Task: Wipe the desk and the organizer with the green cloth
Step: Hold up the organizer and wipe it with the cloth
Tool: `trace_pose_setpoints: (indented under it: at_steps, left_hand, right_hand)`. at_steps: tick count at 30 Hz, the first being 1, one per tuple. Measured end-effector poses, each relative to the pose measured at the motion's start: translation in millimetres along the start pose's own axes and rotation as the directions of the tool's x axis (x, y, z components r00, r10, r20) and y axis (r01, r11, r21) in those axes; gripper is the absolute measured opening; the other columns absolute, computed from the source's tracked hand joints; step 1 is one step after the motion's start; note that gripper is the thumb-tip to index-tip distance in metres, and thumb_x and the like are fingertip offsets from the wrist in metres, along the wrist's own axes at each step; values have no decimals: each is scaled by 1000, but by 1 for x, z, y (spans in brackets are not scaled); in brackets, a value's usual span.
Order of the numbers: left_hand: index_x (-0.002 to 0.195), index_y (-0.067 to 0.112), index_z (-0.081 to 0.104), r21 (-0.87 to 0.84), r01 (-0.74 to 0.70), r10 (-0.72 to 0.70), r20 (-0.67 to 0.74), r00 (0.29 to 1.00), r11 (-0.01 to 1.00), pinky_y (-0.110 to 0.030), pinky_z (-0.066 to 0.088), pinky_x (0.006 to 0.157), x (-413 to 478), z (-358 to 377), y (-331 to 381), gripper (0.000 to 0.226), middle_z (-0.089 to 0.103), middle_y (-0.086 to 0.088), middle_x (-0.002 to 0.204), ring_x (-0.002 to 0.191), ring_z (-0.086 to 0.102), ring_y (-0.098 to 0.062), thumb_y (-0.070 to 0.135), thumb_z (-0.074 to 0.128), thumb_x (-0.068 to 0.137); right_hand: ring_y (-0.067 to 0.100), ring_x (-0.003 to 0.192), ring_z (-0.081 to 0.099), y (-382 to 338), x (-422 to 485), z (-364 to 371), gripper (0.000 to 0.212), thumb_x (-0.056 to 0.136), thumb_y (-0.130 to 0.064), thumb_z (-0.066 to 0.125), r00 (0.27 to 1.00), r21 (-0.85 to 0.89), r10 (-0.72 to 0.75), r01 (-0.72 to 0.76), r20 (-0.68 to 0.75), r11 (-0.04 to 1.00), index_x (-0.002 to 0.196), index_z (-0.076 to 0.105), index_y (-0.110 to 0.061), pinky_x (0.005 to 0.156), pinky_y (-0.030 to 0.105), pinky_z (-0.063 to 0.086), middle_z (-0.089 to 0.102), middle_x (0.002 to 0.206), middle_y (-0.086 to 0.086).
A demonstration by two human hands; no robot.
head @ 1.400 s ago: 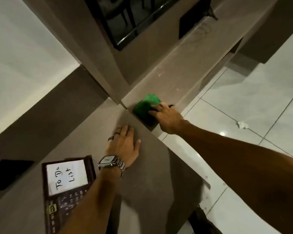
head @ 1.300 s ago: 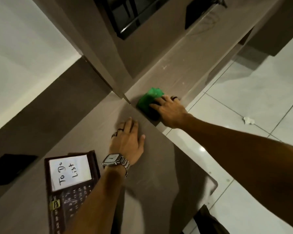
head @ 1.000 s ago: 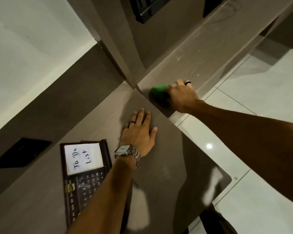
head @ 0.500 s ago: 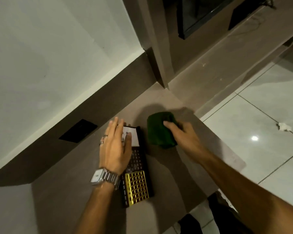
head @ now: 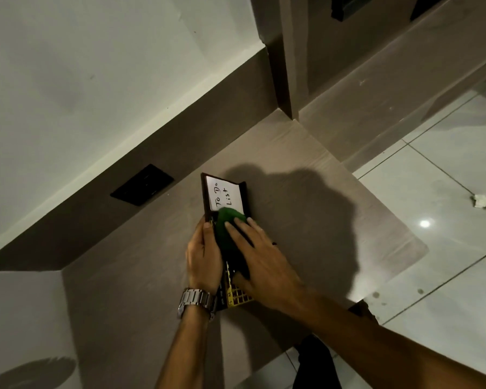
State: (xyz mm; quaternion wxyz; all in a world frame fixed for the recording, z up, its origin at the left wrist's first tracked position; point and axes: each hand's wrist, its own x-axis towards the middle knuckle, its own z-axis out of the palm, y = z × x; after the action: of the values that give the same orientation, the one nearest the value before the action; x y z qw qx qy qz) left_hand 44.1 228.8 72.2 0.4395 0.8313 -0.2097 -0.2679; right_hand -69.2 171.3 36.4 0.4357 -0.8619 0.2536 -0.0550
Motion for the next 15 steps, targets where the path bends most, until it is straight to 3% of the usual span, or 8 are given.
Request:
trace_pose_setpoints:
  at_steps: [5,10,15]
  left_hand:
    - [127,15,54,-16,28,-28,-8,1000,999,-17,54,70,4,-1,-4,37,66,1,114,96,67,-11,28,30,102]
    - [112,18,60,-24,80,-80,-23,997,997,-36,54,76,4,1,0,35,68,-8,109,93,67,-22,32,30,102]
    - [98,24,60,126,43,-35,-64,997,991,-25,41,58,4,5,2,36,65,5,83,70,61,-13,38,28,101]
  right_hand:
    - [21,150,7,11,0,-12,73,92,-2,46,999,-104,-19,24,48,994,154,19,-30,111,54,33,16,164,-2]
    - [26,147,23,16,-3,-22,72,83,6,56,973,-99,-231,233,24,967,146,40,-24,104,56,36,35,157,0]
    - [27,140,29,26,7,-30,67,85,1,49,999,-141,-32,30,-17,990,146,41,-24,102,50,39,36,157,-3]
